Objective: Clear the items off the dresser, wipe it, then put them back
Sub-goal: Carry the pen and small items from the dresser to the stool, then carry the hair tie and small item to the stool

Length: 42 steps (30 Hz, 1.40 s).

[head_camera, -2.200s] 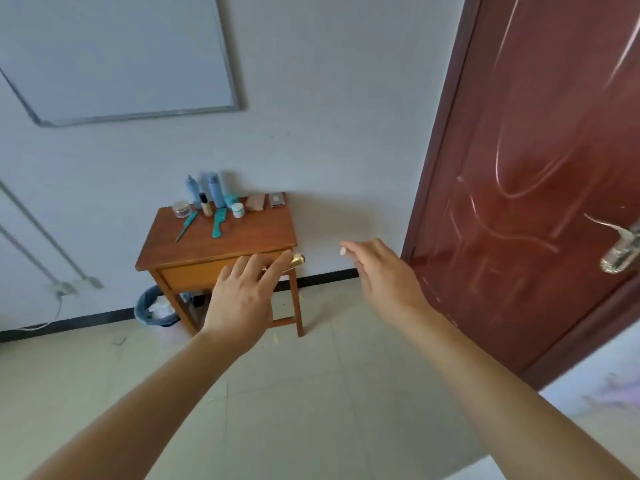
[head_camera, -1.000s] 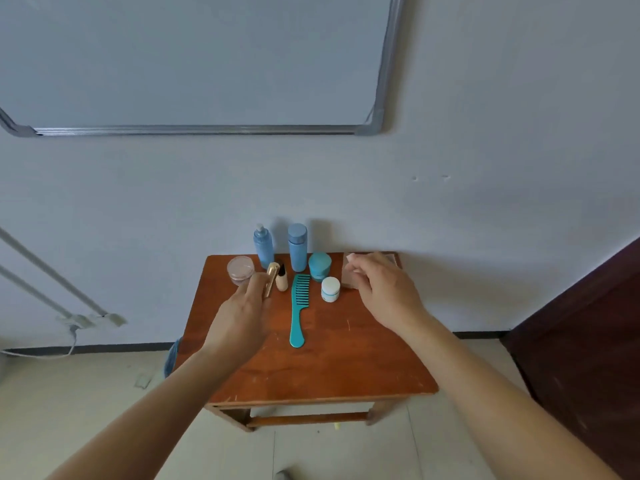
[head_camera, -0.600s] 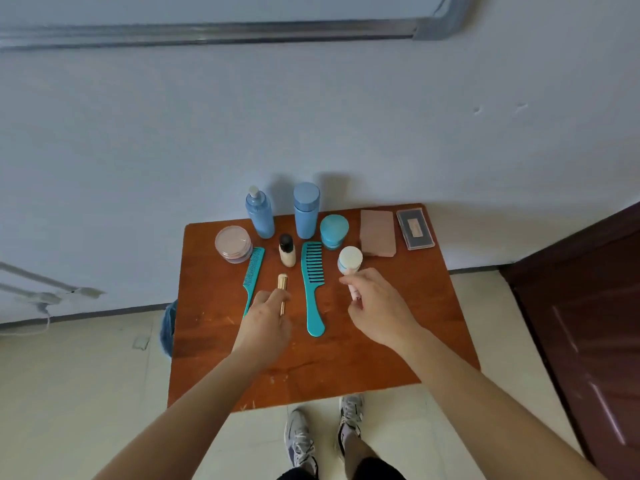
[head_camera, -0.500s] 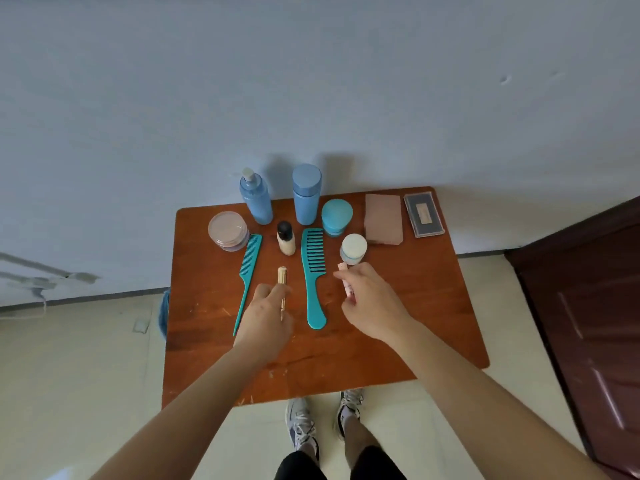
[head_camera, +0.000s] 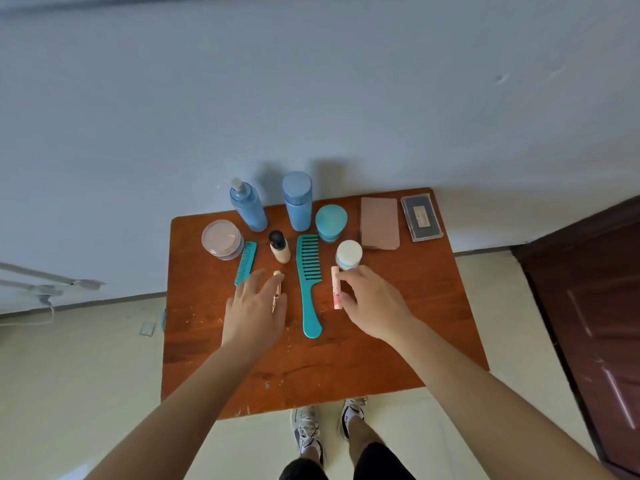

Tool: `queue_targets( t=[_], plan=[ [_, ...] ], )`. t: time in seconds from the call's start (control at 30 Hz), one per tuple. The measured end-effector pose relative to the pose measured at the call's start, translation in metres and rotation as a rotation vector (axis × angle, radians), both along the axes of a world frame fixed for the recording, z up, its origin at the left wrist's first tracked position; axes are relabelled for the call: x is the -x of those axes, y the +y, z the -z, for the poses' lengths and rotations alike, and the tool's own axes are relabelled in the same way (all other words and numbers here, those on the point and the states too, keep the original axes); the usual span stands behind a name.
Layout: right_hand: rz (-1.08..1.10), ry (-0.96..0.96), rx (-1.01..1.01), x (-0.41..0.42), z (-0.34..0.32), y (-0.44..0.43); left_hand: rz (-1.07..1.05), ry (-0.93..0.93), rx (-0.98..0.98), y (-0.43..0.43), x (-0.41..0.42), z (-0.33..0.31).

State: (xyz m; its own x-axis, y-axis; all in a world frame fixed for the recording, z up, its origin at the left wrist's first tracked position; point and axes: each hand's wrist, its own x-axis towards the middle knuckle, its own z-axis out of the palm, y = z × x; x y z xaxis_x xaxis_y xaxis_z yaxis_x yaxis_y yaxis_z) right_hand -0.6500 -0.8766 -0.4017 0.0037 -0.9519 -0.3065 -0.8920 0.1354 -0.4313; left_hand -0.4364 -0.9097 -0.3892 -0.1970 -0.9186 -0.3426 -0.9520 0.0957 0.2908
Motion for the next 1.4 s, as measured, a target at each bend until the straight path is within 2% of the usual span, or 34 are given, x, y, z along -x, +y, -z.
queue_targets(
  t=[0.13, 0.23, 0.3, 0.4, 0.47, 0.57, 0.67, 0.83, 1.03, 1.13, 1.23, 1.4],
  plan=[
    [0.028, 0.201, 0.258, 0.025, -0.049, -0.005, 0.126, -0.073, 0.337, -0.018, 0.004, -0.059],
    [0.103, 0.409, 0.432, 0.044, -0.094, 0.005, 0.196, -0.05, 0.581, -0.025, 0.014, -0.099],
    [0.204, 0.495, 0.488, 0.057, -0.12, 0.027, 0.254, -0.002, 0.676, -0.022, 0.028, -0.121],
    [0.352, 0.589, 0.584, 0.081, -0.145, 0.085, 0.397, 0.117, 0.732, -0.005, 0.067, -0.136],
    [0.464, 0.648, 0.618, 0.097, -0.153, 0.135, 0.498, 0.204, 0.693, 0.016, 0.104, -0.142],
    [0.668, 0.737, 0.544, 0.117, -0.156, 0.228, 0.67, 0.299, 0.633, 0.066, 0.166, -0.15],
    [0.856, 0.818, 0.445, 0.132, -0.16, 0.331, 0.862, 0.348, 0.638, 0.131, 0.223, -0.162],
    [1.207, 0.884, 0.392, 0.139, -0.179, 0.497, 1.186, 0.485, 0.639, 0.267, 0.294, -0.189],
    [1.475, 0.912, 0.386, 0.12, -0.185, 0.689, 1.423, 0.678, 0.595, 0.465, 0.344, -0.208],
    [1.582, 0.922, 0.299, 0.104, -0.179, 0.797, 1.549, 0.663, 0.553, 0.576, 0.359, -0.202],
    [1.655, 0.95, 0.204, 0.09, -0.18, 0.896, 1.7, 0.618, 0.595, 0.68, 0.373, -0.199],
    [1.794, 0.943, 0.064, 0.08, -0.188, 1.018, 1.848, 0.607, 0.602, 0.812, 0.396, -0.202]
  ],
)
